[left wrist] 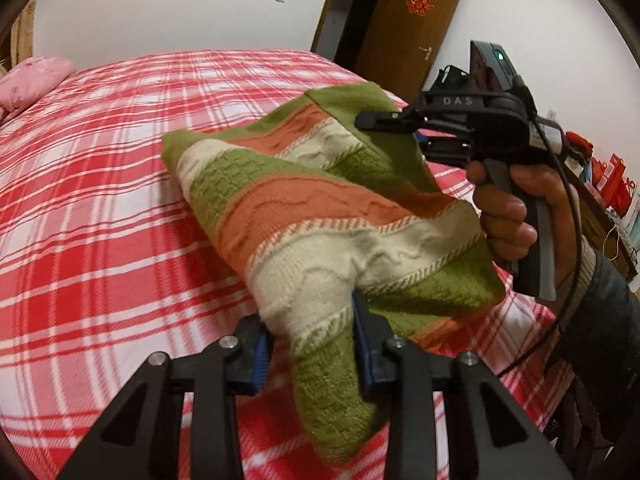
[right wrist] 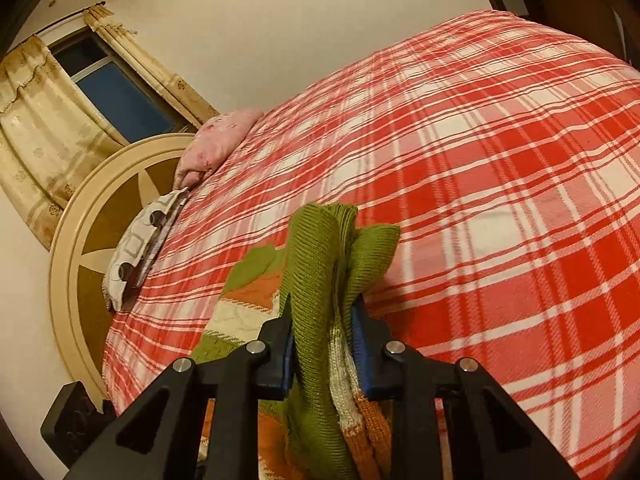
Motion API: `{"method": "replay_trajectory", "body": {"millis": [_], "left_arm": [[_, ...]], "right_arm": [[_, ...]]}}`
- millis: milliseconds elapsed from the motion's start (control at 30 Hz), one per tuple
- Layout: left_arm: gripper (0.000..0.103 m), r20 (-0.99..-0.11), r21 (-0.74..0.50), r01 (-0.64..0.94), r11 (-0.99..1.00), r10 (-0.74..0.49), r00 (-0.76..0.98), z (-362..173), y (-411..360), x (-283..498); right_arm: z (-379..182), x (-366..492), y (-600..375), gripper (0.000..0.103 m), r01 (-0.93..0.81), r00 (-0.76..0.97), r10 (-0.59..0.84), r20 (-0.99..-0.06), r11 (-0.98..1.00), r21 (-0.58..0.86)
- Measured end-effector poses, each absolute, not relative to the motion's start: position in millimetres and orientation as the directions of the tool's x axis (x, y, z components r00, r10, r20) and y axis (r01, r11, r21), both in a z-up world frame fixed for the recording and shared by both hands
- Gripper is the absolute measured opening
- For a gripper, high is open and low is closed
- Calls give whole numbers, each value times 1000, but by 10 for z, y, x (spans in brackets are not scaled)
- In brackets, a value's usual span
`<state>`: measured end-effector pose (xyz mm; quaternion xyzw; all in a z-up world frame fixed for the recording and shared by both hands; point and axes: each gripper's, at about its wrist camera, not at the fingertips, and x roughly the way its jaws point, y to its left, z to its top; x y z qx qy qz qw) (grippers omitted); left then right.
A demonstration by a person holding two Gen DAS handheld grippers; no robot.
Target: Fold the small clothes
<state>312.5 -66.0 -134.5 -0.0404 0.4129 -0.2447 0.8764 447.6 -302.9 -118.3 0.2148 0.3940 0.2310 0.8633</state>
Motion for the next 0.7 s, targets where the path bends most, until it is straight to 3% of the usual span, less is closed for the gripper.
{"method": "replay_trajectory", "body": {"millis": [700], "left_arm": [[35, -686, -233, 256, 938, -346, 640, -1140, 234, 2501]], "right_arm": [[-977, 4138, -1820, 23, -368, 481, 699, -529, 709, 602]]}}
